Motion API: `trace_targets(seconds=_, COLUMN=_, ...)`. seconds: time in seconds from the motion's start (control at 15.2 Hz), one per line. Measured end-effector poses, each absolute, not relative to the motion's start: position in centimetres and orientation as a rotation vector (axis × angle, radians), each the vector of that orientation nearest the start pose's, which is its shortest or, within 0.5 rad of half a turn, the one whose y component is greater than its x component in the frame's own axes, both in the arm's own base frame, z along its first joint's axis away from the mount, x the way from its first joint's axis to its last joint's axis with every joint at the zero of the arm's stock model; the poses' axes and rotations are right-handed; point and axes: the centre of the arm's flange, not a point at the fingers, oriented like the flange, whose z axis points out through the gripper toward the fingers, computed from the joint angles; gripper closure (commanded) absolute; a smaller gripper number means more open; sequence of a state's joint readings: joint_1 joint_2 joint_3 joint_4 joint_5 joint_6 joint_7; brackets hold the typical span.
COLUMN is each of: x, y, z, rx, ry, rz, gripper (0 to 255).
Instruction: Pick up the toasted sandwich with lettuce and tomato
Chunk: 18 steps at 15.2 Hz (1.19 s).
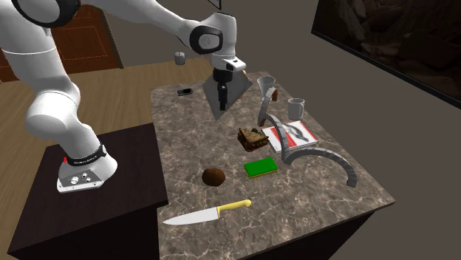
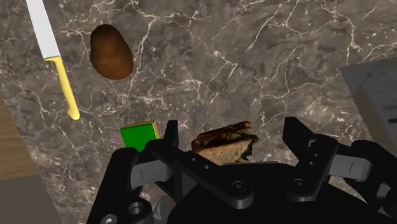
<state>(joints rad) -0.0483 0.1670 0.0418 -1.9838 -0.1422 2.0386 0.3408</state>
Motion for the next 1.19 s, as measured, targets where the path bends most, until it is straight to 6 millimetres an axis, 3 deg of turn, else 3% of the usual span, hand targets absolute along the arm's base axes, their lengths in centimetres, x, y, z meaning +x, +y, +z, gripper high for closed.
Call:
trace_targets(seconds=0.66, x=67.3, y=-3.8, z=28.4, rx=-3.234, ry=0.669, rz=0.176, gripper=0)
trace_targets(seconds=1.19, x=75.0, y=-7.2, z=21.7, rx=-3.218, ry=0.844, rz=0.199, gripper=0)
